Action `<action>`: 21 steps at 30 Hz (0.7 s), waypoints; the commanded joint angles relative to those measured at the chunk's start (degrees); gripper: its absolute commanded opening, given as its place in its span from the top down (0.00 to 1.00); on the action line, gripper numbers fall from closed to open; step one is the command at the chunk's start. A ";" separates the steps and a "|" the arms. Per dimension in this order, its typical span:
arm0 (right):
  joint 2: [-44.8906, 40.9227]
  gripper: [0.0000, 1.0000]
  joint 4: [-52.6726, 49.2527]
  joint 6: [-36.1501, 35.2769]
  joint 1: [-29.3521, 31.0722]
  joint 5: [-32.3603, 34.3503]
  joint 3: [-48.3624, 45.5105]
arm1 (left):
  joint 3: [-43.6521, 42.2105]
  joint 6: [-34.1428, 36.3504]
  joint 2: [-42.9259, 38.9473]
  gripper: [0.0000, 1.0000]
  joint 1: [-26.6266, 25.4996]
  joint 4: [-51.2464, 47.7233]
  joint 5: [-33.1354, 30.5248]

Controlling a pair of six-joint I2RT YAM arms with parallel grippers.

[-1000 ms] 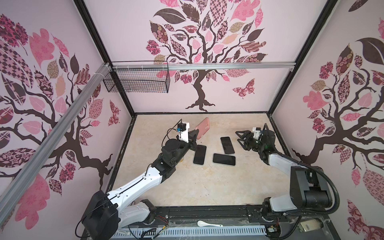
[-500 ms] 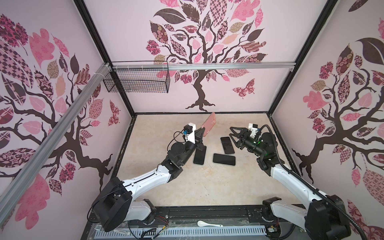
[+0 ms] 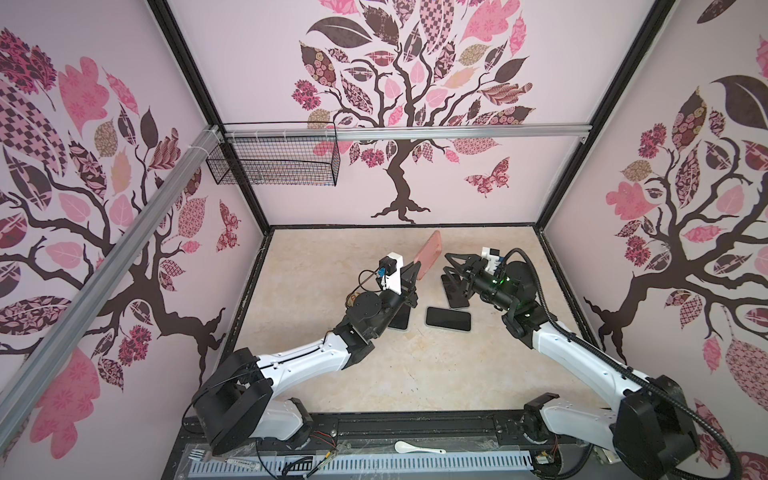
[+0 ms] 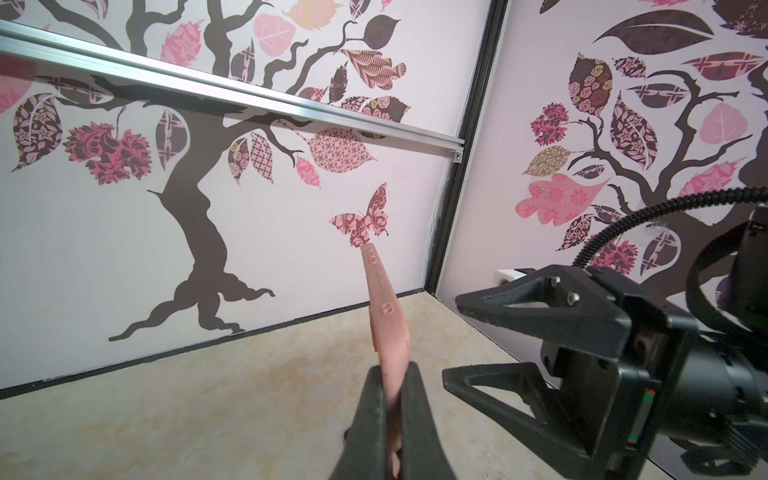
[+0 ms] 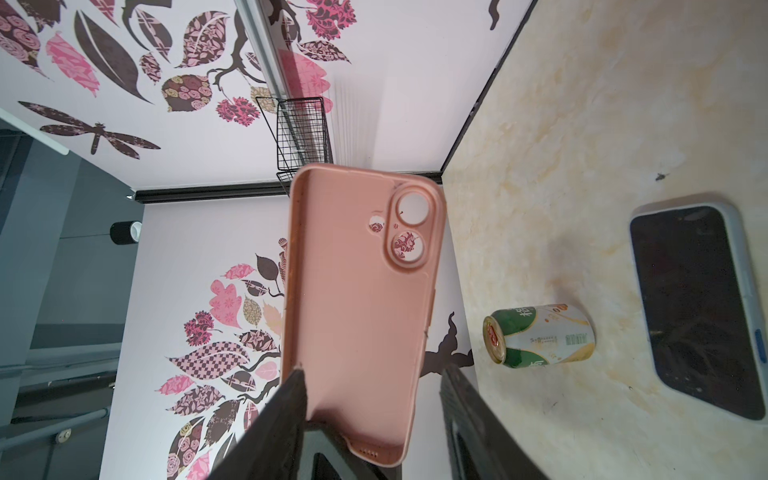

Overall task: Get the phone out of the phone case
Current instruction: 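Move the right gripper to the pink case in the left gripper and grasp it, then open the left gripper to release the pink case while the right gripper holds it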

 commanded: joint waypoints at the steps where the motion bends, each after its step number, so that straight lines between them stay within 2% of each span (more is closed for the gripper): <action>1: 1.51 0.49 -0.40 1.31 1.32 0.40 2.61 | 2.72 0.00 0.09 1.00 -0.62 2.51 -1.27; 5: 2.99 0.51 0.29 2.07 2.27 0.28 2.86 | 2.80 -0.73 0.38 1.00 -0.81 2.75 -1.39; 21: 5.88 0.69 2.66 2.79 2.65 -0.64 4.31 | 2.45 -1.92 0.22 1.00 -2.56 2.79 -1.39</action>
